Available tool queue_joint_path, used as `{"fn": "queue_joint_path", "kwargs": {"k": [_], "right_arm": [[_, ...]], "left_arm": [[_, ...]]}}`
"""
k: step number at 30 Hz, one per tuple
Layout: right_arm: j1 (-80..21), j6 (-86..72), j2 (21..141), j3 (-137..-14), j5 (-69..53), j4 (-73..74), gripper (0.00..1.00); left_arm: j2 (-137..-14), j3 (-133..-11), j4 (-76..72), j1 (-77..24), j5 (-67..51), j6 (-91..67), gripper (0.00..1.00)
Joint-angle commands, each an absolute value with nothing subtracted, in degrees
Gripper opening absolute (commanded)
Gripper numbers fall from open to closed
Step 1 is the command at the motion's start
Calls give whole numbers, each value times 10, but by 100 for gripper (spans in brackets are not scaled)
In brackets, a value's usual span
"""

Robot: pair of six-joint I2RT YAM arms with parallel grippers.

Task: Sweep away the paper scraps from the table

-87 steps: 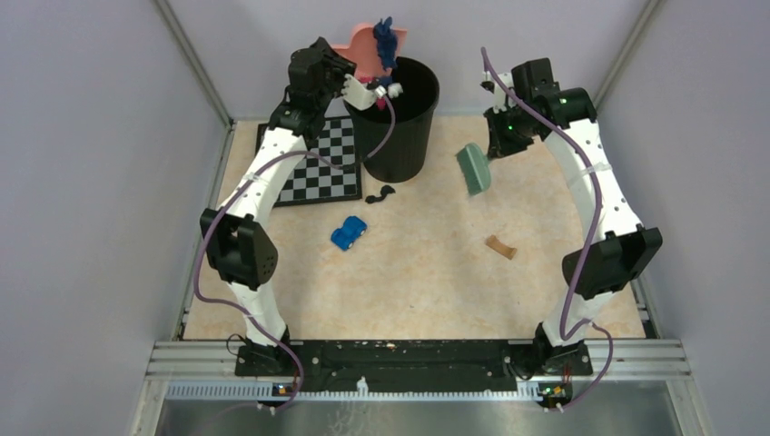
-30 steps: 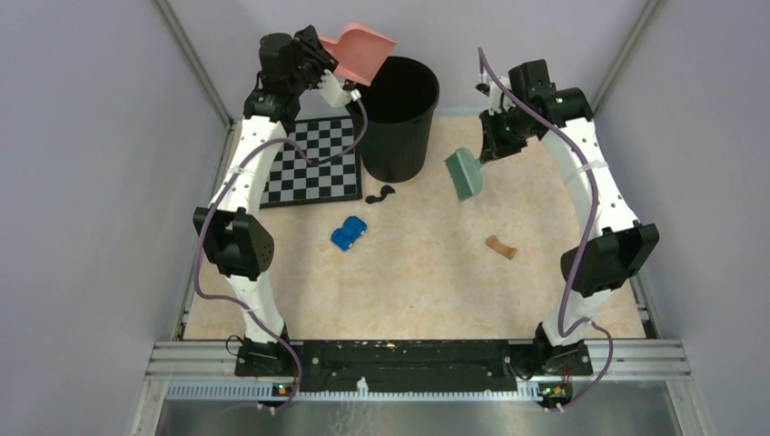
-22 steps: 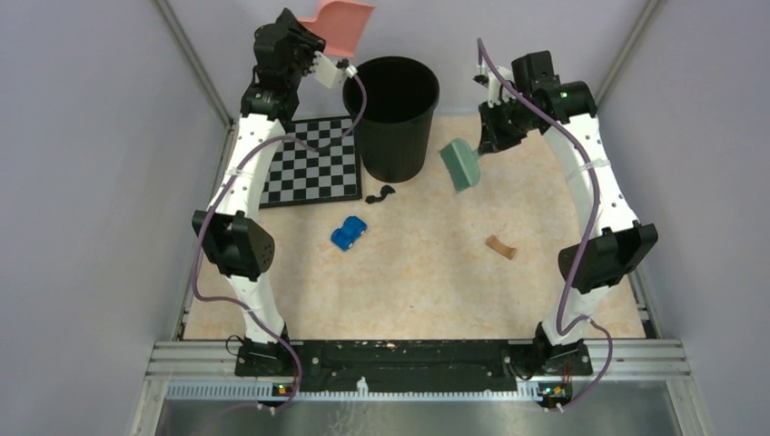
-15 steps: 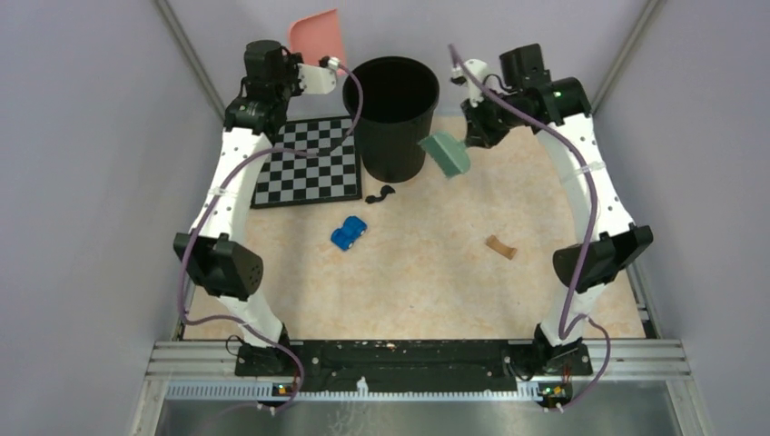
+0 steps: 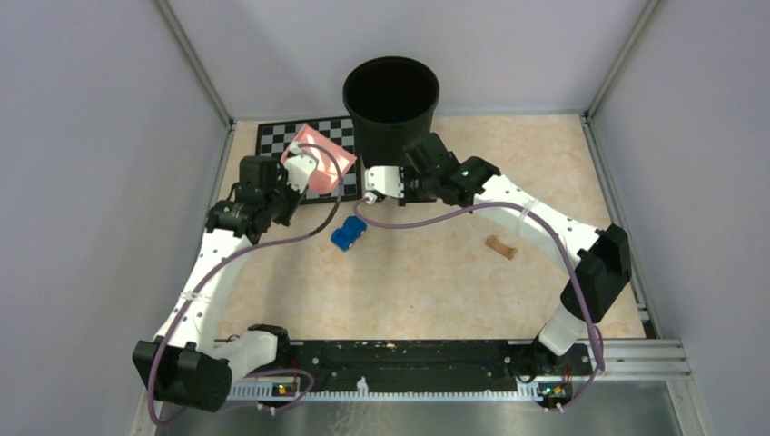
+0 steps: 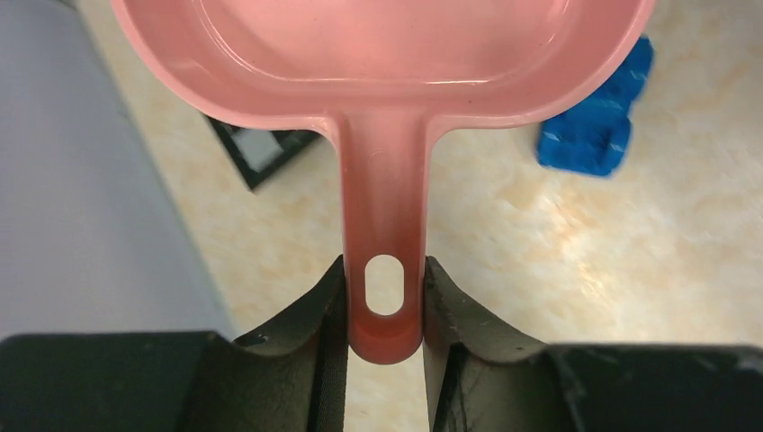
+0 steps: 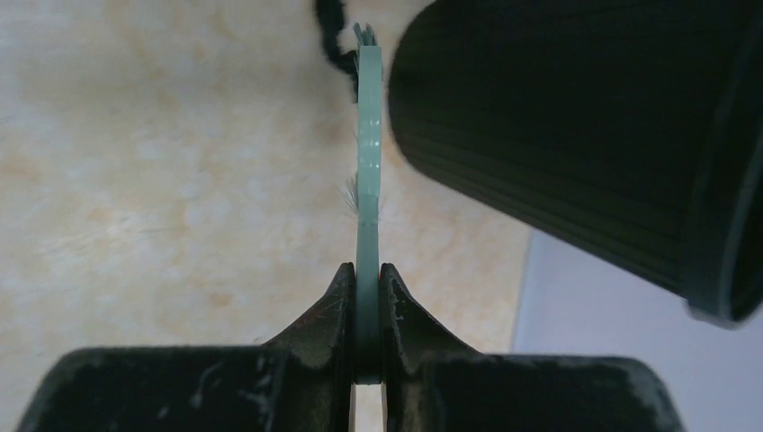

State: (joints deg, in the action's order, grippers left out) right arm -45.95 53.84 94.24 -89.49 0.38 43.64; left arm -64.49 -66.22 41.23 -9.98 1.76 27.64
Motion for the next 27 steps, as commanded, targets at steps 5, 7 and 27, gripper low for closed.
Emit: {"fn": "queue_joint_path", "kwargs": {"k": [5,7,27], "right_arm": [[-467,611,986,-896,81,211,0],[-466,611,1001,-903,50,224,0],[-464,653,864,-773,-62,529,0]], "left_arm": [[-605,-547,463,-92,-65,225,0],[-614,-537,472,-92,-72,242,0],[-652,-489,564,-93,-249,558,0]]}}
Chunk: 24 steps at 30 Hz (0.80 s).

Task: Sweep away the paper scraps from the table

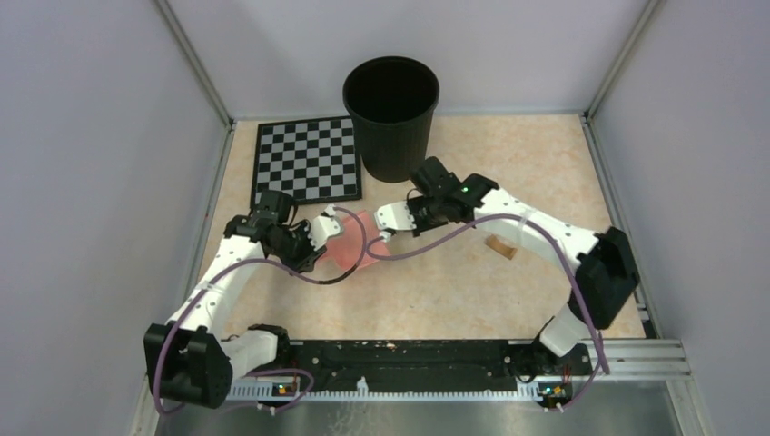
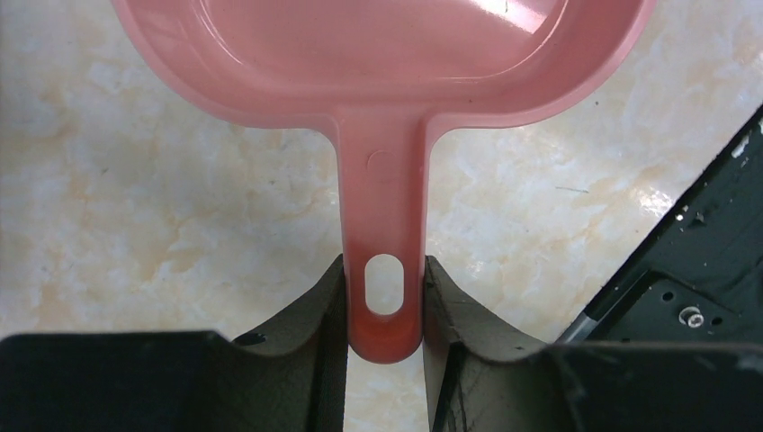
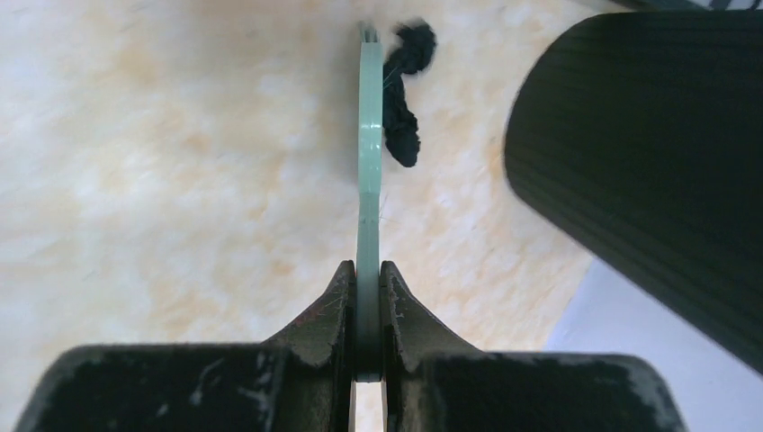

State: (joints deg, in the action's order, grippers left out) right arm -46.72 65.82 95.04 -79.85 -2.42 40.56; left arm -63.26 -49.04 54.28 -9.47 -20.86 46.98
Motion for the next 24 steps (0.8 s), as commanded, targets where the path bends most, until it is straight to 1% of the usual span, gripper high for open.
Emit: {"fn": "queue_joint_path", "kwargs": {"k": [1,4,6,10,14,17,19,22,24], "right_arm": [[-460,649,845,-763,-65,546,0],[-440,632,783,-735,-74,568,0],[-419,599,750,-727,-79,556,0],[-360,518,722,-749,-86,537,0],[-288,436,737,-780,-106,537,0],[-254,335,759,-790,-84,517,0],[-250,264,782,-792,-46,503,0],[-250,164,816,-794,11,507,0],[-250,109,834,-791,23,512,0]], "left_arm": [[-657,-490,563,-94,-249,568,0],[-676,-495,560,-98,-269,594,0],[-689,-505,556,-111,-289,597,0],[-719,-523,529,-180,-267,569,0],[-772,-543,528,-230,-219,555,5],[-815,-561,519,-260,-181,513,6],[-849,-580,517,-274,-158,486,6],[-888,-609,528,-299,-121,451,3],[-914,-629,542,-312,-104,433,0]]}}
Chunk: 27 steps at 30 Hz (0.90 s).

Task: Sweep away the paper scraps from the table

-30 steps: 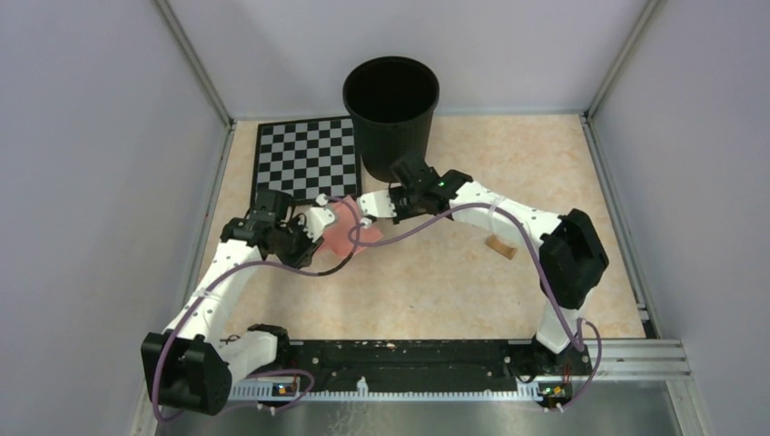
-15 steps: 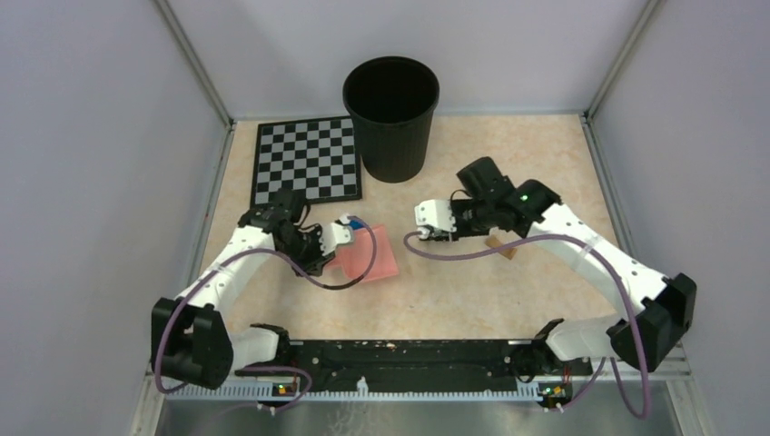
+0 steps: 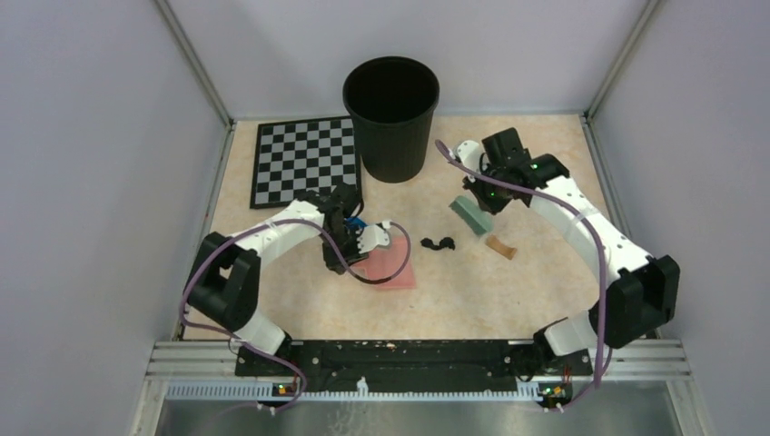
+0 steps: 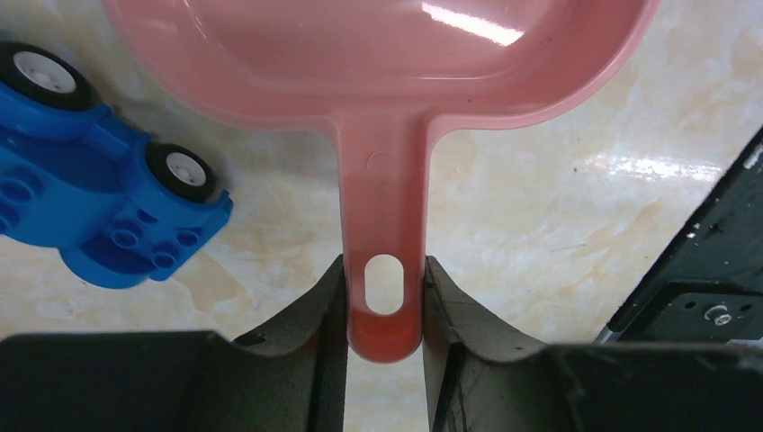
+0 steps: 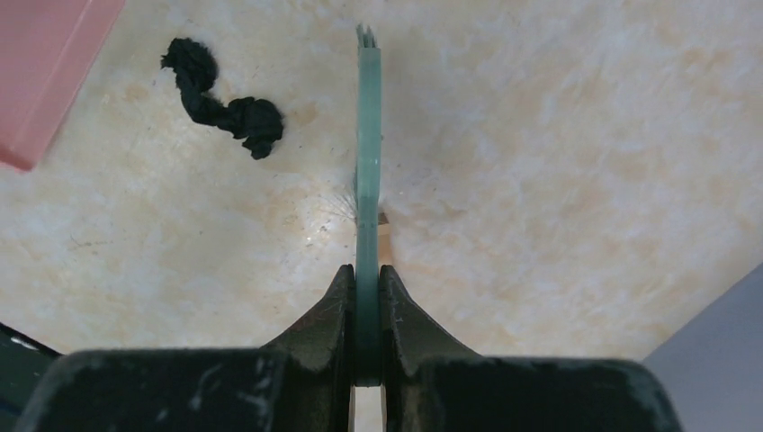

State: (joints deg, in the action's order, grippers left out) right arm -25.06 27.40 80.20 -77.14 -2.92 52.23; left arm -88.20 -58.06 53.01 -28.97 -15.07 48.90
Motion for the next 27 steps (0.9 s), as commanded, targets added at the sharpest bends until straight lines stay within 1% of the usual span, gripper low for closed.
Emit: {"fn": "queue_joint_path", "kwargs": {"k": [1,4,6,11,14,19,22,27], "right_arm": [[-249,90,841,-785,19,510,0],[-250,46,859,-774,-5,506,0],[-250,24,873,-778,-43,512,0],[-250,-9,894,-801,-213,520,0],[-250,-36,890,-814,-275,521,0],[-236,-11,873,-853,-253,570,0],[-212,20,866,-879,-224,612,0],[-171,44,868,-933,-215,667,0]], "left_arm": [[-924,-639,553,-318,-103,429,0],[-955,-663,572,-343,-83,411,0],[-975,-674,580,-359,-69,399,0],[-1013,-699,577,-383,-48,370,0],[-1029,-721,572,-391,-43,361,0],[-1030,-739,567,-392,-40,358,0],[-1010,-725,548,-391,-40,360,0],[-967,-693,501,-391,-47,374,0]]}}
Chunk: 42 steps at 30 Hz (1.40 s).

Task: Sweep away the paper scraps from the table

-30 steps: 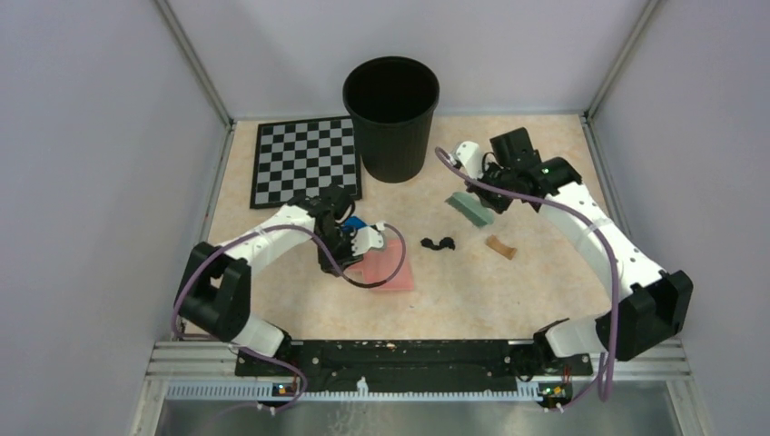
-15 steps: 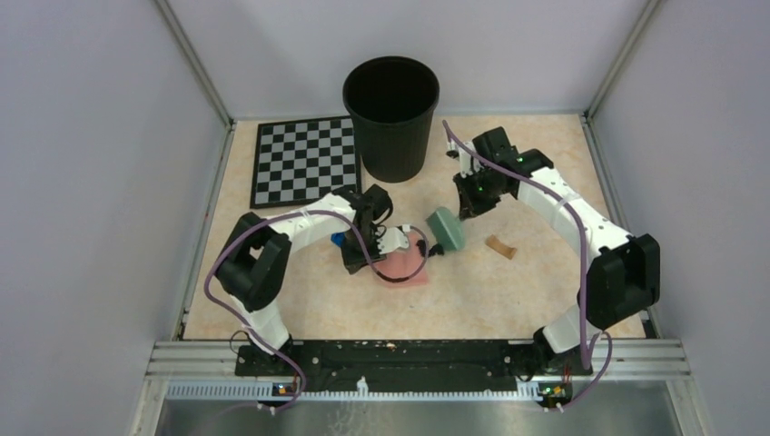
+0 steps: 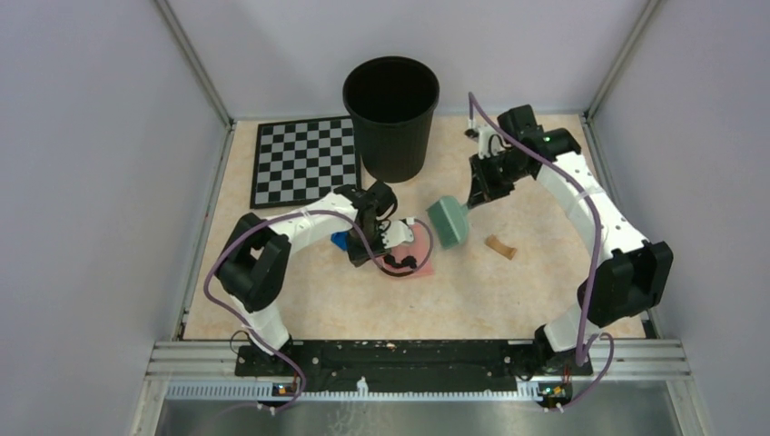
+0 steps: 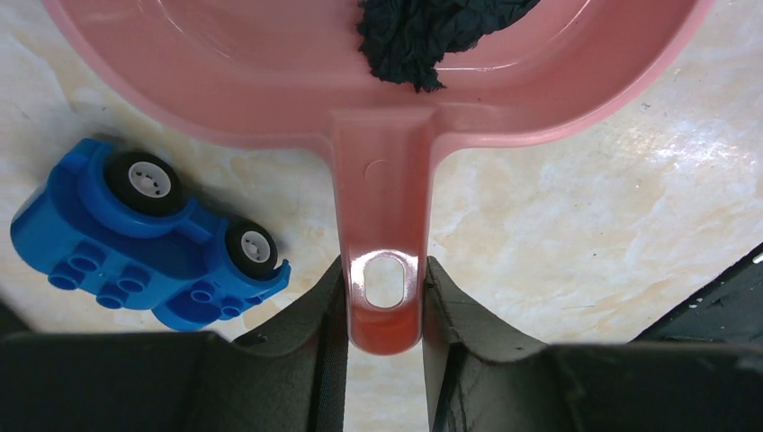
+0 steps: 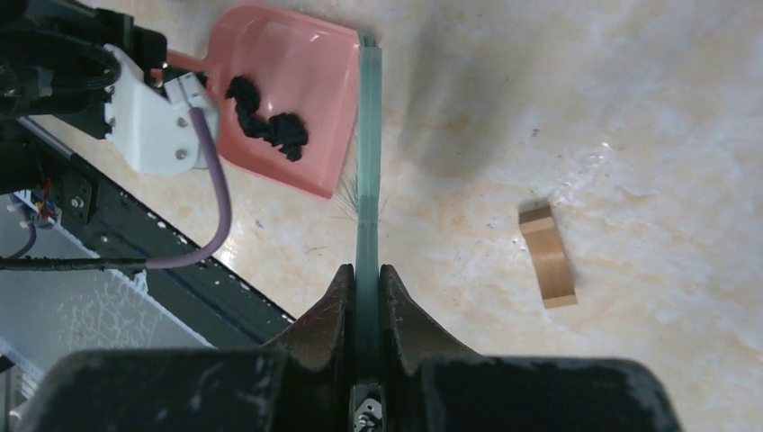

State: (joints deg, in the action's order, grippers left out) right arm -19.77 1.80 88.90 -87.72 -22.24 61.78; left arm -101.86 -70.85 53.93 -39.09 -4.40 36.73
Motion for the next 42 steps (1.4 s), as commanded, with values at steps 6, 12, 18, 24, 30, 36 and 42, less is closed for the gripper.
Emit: {"fn": "queue_joint_path", "kwargs": {"k": [6,12,18,24,30,36,42], "right_arm": [[-138,39,858,-937,-167,641,0],[-102,25,858,-929,-126,608,0],[-89,28,859,-914,-124,599,0],[-88,31,857,-896,-126,589,0],[-88,27,857,-891,-138,582,0],[-88,24,856,-885,-147,580,0],[-88,23,849,-862,-159,581,0]], "left_arm": [[-948,-722,507,-391,-72,385,0],[-950,-814,562,-391,-79,394,0],[-952,-908,578,-389,-44,417,0],[-974,-1052,603,-386,4,423,0],[-1055,-1279,677,-365,38,391,0],[-1048,-1281,540,-334,170,425,0],[-1070,-1303,493,-277,195,495,0]]}}
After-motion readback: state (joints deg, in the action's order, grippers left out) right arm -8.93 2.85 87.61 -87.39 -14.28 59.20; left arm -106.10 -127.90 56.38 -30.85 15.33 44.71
